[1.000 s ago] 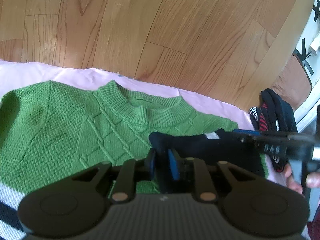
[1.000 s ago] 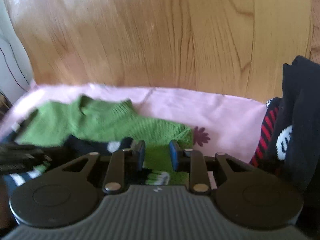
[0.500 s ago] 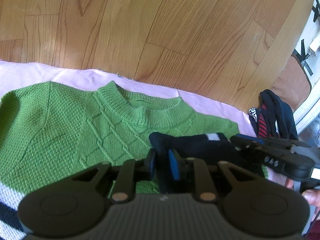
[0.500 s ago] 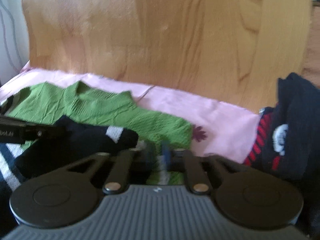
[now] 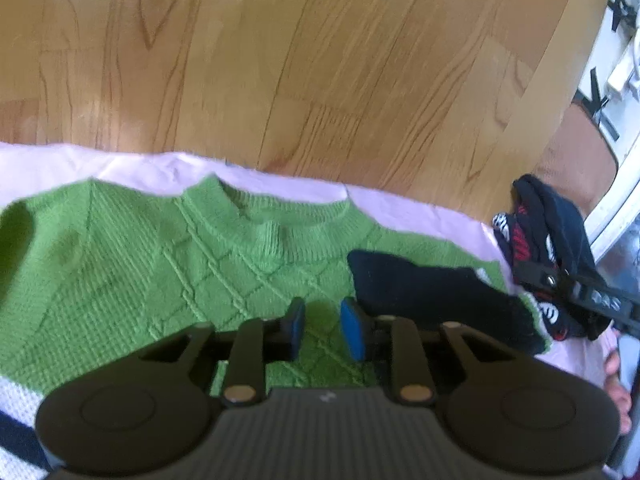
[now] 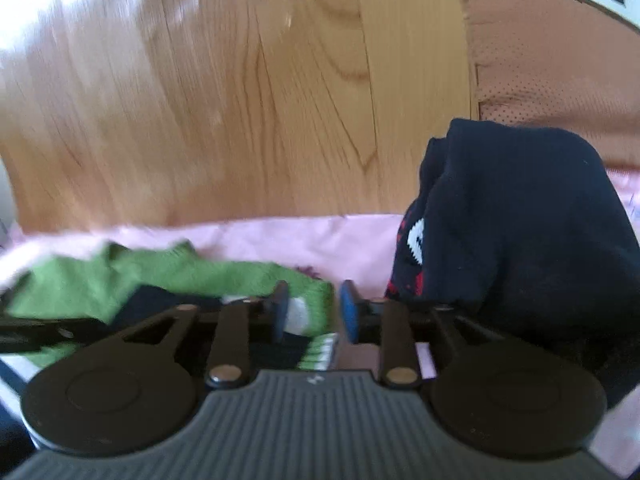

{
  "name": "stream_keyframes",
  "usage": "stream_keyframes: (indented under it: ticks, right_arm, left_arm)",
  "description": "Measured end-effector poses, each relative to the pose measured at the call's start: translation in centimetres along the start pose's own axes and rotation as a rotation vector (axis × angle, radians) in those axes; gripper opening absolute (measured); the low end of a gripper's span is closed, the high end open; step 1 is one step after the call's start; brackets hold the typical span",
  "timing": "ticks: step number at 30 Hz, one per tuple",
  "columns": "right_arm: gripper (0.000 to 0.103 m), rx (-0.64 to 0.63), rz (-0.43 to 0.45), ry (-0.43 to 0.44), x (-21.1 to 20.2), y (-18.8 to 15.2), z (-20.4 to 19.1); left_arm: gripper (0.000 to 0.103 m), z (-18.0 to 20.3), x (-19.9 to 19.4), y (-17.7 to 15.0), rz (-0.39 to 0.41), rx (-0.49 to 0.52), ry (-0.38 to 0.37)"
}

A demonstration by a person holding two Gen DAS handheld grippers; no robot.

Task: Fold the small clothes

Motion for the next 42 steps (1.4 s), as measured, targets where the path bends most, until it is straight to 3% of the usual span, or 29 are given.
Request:
stream_keyframes:
  ticks: [3, 6, 7, 8, 12, 14, 17, 21, 23, 26, 30, 31, 33, 36, 39, 42]
  right_arm:
    - [0.053, 0.065, -0.009, 0.019, -1.5, -0.5, 0.8]
    - [0.053, 0.138, -0.101, 0.05, -1.3, -1.7, 1.3]
    - [0.023, 0.149, -0.138, 0.064, -1.1, -2.2, 1.2]
    - [0.007, 0.144, -0.154, 0.082, -1.1, -2.4, 0.8]
    - [0.007, -0.004, -0.053, 0.083, -3.1, 0.6, -2.9]
    - [0.007, -0.032, -0.042, 0.156, -3.3, 2.3, -5.7]
    - [0.007, -0.02, -0.095, 0.324, -2.2, 3.9, -11.4]
    - [0.007, 0.083, -0.183, 0.548, -1.1, 4.3, -17.5]
    - [0.007, 0.124, -0.182, 0.6, -1.3, 4.3, -18.3]
    - [0.007, 0.17, -0.162, 0.534, -0.7, 3.8, -15.5]
    - [0.007, 0.282, -0.184, 0.302, 0.7, 1.0, -7.2]
    - [0.007, 0.322, -0.199, 0.284, 0.7, 0.3, -5.7]
    - [0.007, 0.404, -0.227, 0.291, 0.7, -0.9, -3.8]
    - [0.009, 0.408, -0.206, 0.317, -0.1, -0.8, -3.6]
    - [0.007, 0.343, -0.193, 0.379, -1.1, 1.0, -5.7]
    - [0.007, 0.33, -0.259, 0.505, -1.6, 2.8, -10.0]
  left_arm:
    - [0.027, 1.0, -1.3, 0.5, 0.036, 0.033, -0.02]
    - [0.03, 1.4, -2.3, 1.0, 0.071, 0.063, -0.008]
    - [0.031, 1.1, -2.6, 1.3, 0.086, 0.054, -0.002]
    - [0.033, 0.5, -3.0, 1.8, 0.099, 0.029, 0.001]
    - [0.033, -3.0, -4.2, 3.4, 0.134, -0.127, 0.013]
    - [0.033, -5.2, -4.9, 4.0, 0.153, -0.222, 0.015]
    - [0.034, -8.2, -6.0, 4.6, 0.189, -0.333, 0.034]
    - [0.034, -10.3, -6.3, 4.6, 0.202, -0.395, 0.065]
    - [0.034, -10.3, -6.1, 4.5, 0.193, -0.395, 0.065]
    - [0.038, -9.1, -5.3, 4.3, 0.17, -0.349, 0.059]
    - [0.042, -6.5, -4.0, 3.6, 0.134, -0.251, 0.051]
    - [0.042, -5.9, -3.8, 3.3, 0.126, -0.229, 0.051]
    - [0.043, -5.0, -3.4, 2.9, 0.117, -0.188, 0.058]
    - [0.047, -5.0, -3.3, 2.7, 0.113, -0.172, 0.063]
    - [0.048, -6.3, -3.2, 2.9, 0.115, -0.214, 0.071]
    - [0.049, -8.1, -3.3, 2.9, 0.111, -0.288, 0.083]
Point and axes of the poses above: each gripper's, at about its wrist camera, not at the fingertips, and x roughly the way its jaws point, z to its right, y to its top, the point moved 7 cm from there along x, roughly the way its jaws point
